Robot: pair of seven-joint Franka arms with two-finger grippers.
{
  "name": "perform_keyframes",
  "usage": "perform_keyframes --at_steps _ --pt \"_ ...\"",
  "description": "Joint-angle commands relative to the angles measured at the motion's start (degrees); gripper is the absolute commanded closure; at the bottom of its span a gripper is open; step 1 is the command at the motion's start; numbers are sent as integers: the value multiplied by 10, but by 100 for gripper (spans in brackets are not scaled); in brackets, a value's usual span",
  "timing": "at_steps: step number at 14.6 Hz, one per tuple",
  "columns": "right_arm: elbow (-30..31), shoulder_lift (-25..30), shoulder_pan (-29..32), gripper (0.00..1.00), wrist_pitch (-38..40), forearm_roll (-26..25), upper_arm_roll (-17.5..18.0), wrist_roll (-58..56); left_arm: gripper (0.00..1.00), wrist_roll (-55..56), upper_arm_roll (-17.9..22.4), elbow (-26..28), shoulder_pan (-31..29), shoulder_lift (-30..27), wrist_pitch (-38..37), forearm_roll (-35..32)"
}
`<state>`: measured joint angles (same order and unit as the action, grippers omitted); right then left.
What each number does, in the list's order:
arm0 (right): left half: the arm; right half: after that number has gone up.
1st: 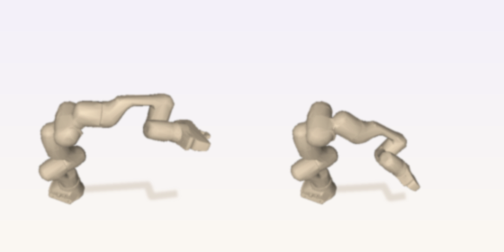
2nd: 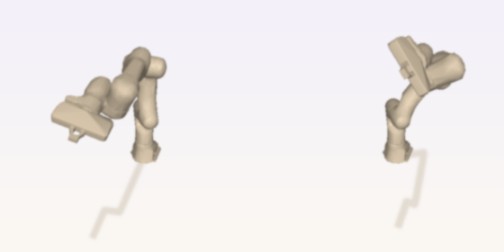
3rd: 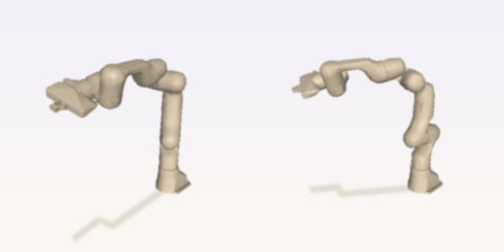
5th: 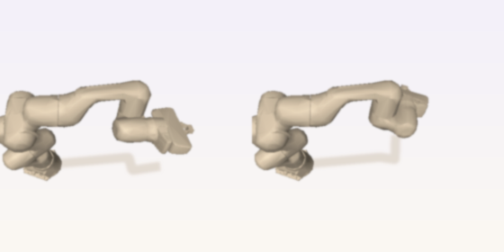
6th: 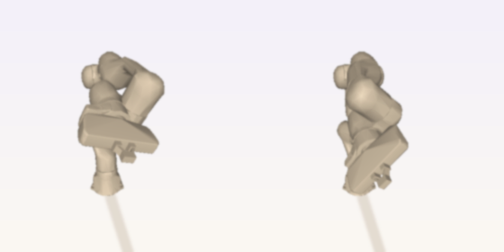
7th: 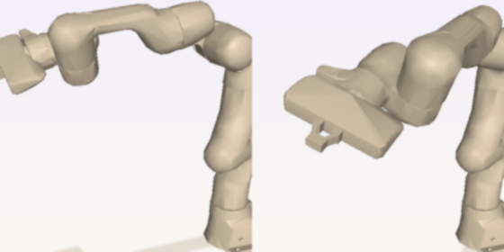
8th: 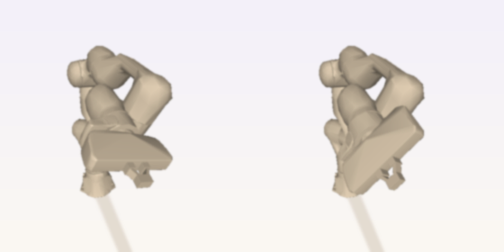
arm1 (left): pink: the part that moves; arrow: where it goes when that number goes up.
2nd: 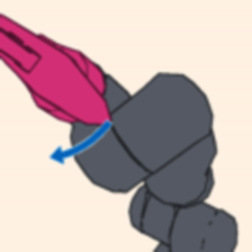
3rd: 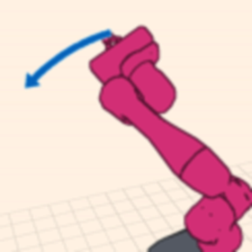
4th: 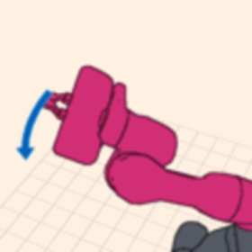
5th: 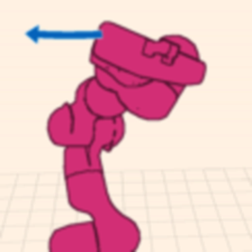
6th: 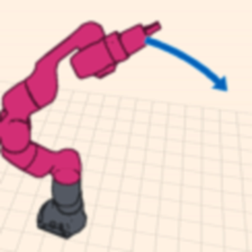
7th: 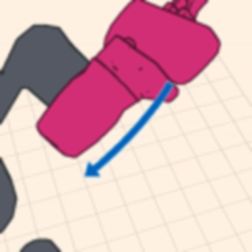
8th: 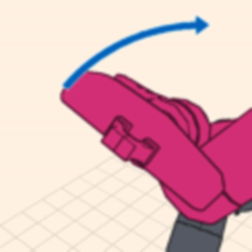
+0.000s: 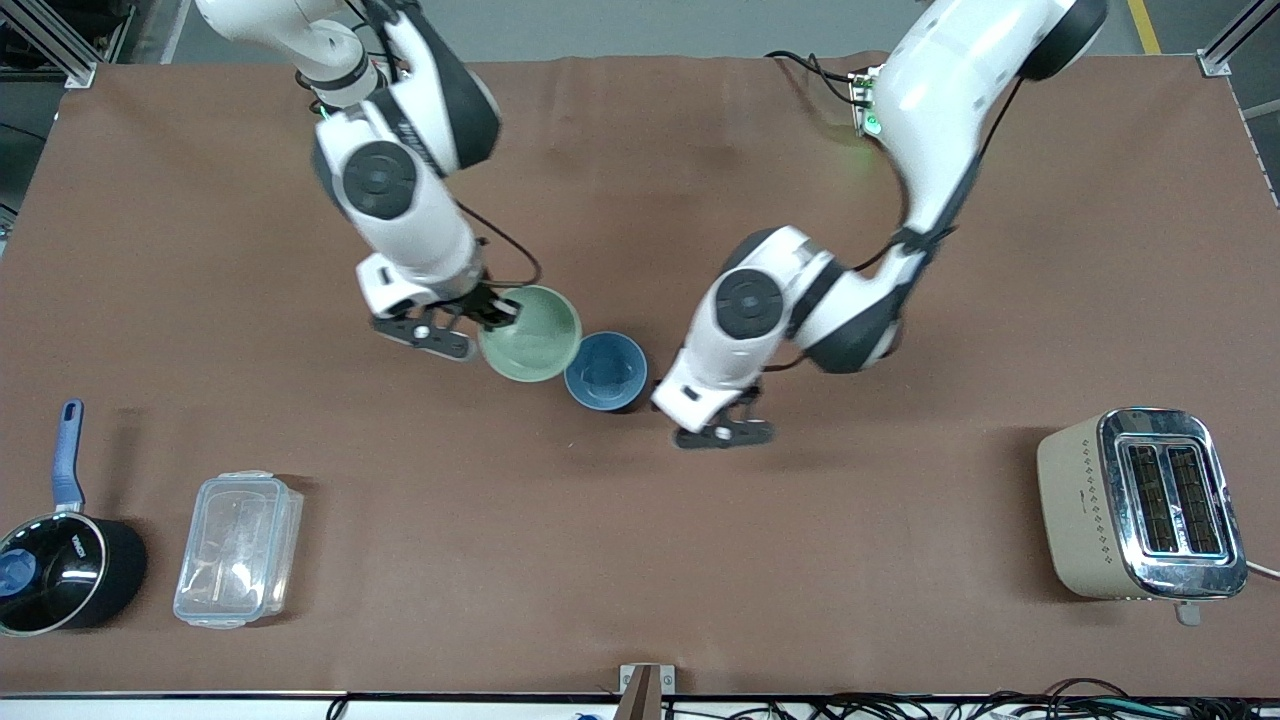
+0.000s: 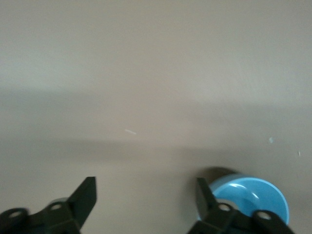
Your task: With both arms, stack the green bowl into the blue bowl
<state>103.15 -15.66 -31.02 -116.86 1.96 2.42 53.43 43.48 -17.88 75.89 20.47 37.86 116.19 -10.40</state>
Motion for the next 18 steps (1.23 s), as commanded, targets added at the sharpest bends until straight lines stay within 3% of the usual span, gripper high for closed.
perform_keyframes --at_steps 1,6,10,16,18 --pt "-74 -86 -40 100 8 5 -9 58 0 -55 3 29 -62 -104 -79 -9" --pt "-78 -126 -68 100 -41 1 -10 95 0 -200 -3 29 -185 -207 -172 23" --pt "-76 -140 -57 100 -47 1 -10 94 0 -376 -3 29 -291 -245 -222 73" --pt "-59 -155 -58 100 -77 9 -10 96 0 -434 8 37 -299 -326 -282 71" --pt "-52 -155 -56 100 -82 9 -10 95 0 -437 47 73 -259 -365 -291 73"
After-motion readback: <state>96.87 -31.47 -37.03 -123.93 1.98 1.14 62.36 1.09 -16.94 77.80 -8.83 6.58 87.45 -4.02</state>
